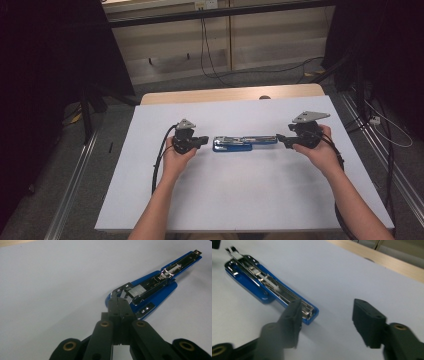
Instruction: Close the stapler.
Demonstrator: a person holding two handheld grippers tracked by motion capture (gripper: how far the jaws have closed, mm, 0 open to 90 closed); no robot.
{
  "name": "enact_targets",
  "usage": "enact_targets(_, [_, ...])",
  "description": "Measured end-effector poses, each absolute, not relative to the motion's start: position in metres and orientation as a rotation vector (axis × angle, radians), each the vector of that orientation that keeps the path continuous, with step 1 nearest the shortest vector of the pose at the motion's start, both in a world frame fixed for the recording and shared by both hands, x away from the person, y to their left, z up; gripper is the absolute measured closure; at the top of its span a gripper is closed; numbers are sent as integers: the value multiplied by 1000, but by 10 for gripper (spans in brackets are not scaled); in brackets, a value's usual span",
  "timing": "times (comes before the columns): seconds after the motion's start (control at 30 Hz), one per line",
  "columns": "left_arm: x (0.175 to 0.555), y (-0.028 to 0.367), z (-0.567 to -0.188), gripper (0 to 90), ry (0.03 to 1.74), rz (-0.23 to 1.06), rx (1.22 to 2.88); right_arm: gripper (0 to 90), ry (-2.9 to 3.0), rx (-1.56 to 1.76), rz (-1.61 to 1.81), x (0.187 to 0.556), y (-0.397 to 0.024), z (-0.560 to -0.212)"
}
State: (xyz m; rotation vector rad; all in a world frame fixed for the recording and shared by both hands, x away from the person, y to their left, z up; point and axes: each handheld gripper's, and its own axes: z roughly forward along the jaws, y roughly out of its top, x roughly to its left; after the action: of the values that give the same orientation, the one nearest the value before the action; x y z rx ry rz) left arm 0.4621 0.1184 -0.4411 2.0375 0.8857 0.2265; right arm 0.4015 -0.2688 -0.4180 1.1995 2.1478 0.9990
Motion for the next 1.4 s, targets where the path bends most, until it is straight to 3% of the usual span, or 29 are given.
enact_targets(0.2, [463, 116, -445, 900, 888, 226, 2047, 801, 2178, 1251, 903, 405, -270, -439])
enact_targets(0.33, [463, 115, -447, 900, 880, 231, 2057, 897, 2208, 1280, 892, 405, -269, -450])
enact_targets(1.4, [461, 102, -457, 900, 865, 180, 2103, 900, 2280, 1231, 908, 411, -258, -459])
